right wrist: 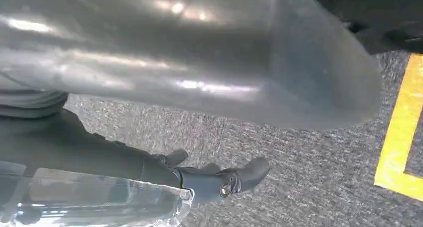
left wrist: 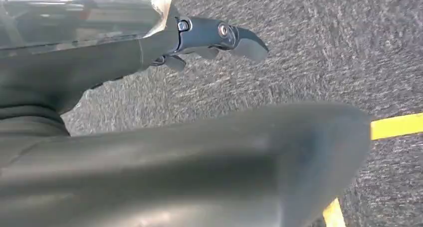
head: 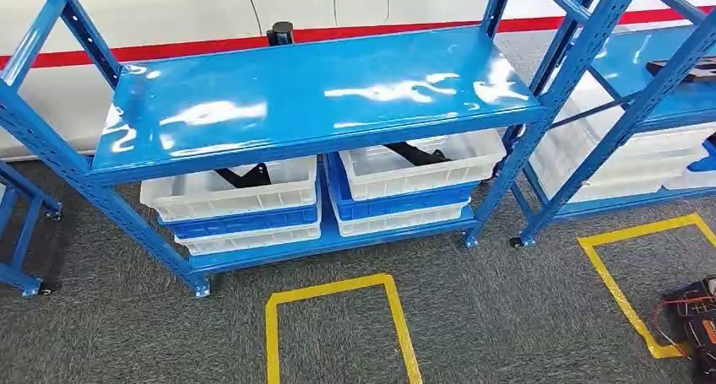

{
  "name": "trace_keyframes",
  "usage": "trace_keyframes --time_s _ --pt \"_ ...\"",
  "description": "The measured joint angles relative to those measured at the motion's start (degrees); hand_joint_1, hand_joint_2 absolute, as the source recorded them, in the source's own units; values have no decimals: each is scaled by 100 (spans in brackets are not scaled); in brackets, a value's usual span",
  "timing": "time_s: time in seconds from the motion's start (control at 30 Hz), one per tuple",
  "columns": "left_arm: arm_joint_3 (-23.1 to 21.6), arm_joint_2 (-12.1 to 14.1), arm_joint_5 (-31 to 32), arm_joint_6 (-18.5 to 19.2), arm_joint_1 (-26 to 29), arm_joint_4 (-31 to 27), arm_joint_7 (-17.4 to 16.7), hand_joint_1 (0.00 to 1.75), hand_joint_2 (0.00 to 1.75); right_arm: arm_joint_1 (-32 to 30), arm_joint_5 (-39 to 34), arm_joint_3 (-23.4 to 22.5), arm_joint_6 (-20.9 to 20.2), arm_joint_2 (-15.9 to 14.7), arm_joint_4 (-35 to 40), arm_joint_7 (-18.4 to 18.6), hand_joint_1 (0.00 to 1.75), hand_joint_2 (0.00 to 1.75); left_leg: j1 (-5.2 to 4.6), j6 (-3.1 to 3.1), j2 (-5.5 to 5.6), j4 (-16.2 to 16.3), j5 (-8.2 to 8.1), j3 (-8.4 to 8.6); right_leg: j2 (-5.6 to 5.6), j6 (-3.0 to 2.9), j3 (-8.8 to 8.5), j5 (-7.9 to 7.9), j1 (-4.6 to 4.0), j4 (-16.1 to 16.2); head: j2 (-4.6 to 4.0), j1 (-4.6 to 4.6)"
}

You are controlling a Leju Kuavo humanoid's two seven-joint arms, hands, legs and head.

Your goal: Take the parts from the cabinet and place them on the table.

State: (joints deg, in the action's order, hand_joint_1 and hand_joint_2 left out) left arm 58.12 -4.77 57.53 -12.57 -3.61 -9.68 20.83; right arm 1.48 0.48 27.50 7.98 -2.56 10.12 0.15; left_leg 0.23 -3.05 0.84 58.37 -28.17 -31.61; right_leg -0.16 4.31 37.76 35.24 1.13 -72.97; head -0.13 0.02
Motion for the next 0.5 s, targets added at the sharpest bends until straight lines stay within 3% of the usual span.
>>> trace_keyframes --time_s 0.03,0.07,0.1,0.13,0.17,0.2,0.23,0.27,0.3,0.33,0.43,0.47,0.5 --pt "2 -4 0 0 5 0 -7 0 0 -20 11 0 0 -7 0 0 0 0 8 20 18 0 -42 69 0 108 -166 -300 5 497 0 7" --pt "2 -7 0 0 5 -2 -9 0 0 -21 15 0 -2 -18 0 0 0 0 16 47 31 0 -86 134 -1 170 -365 -615 11 1057 0 9" --pt "2 -7 0 0 9 0 -9 0 0 -28 22 0 -13 -20 -2 0 0 0 15 85 27 -3 -125 116 0 127 -472 -789 14 1327 0 18" --pt "2 2 -2 -4 4 -2 -11 0 0 -23 24 0 -26 -11 -4 2 0 0 -10 120 32 14 -163 201 -20 -23 -417 -582 -10 1368 0 18" --pt "2 0 -2 -6 -5 -2 -11 0 0 7 26 0 -35 -13 -4 0 0 0 -22 153 23 6 -188 170 -40 -140 -442 -589 -45 1346 0 16" --pt "2 2 0 -7 0 -2 -13 0 0 8 26 0 -35 -13 -4 0 0 0 -21 197 24 31 -189 221 -30 -200 -453 -708 -37 1357 0 -13" --pt "2 2 0 -9 9 -2 -13 0 0 1 28 0 -35 -11 -4 2 0 0 -17 210 30 75 -186 227 -24 -267 -459 -688 -30 1359 0 -8" --pt "2 11 -2 -11 7 -2 -13 0 0 -15 31 0 -33 4 -4 -2 0 0 -8 224 26 110 -212 237 -18 -301 -580 -689 25 1373 2 -22" --pt "2 11 -2 -11 9 -2 -13 0 0 -22 35 0 -28 -2 -4 -4 0 0 1 257 -1 226 -285 174 -27 -332 -631 -669 25 1390 0 -11" --pt "2 5 -2 -11 2 0 -13 0 0 -13 44 0 -18 -7 -4 -13 0 0 5 289 -36 501 -433 33 -27 -364 -651 -649 25 1389 0 -52" --pt "0 4 -7 -11 3 0 -15 0 0 -9 55 0 -11 -5 -4 -20 0 0 28 347 -55 1642 -883 -724 -21 -430 -687 -579 5 1386 0 -50" --pt "0 4 -7 -11 12 0 -18 0 0 -16 55 0 -11 -5 -4 -20 0 0 31 342 -57 1726 -838 -857 -18 -423 -716 -552 4 1387 0 -50" --pt "0 4 -7 -11 19 -2 -20 0 0 -27 55 0 -11 -2 -4 -20 0 0 31 331 -59 1590 -658 -870 -13 -419 -760 -521 4 1387 0 -48"
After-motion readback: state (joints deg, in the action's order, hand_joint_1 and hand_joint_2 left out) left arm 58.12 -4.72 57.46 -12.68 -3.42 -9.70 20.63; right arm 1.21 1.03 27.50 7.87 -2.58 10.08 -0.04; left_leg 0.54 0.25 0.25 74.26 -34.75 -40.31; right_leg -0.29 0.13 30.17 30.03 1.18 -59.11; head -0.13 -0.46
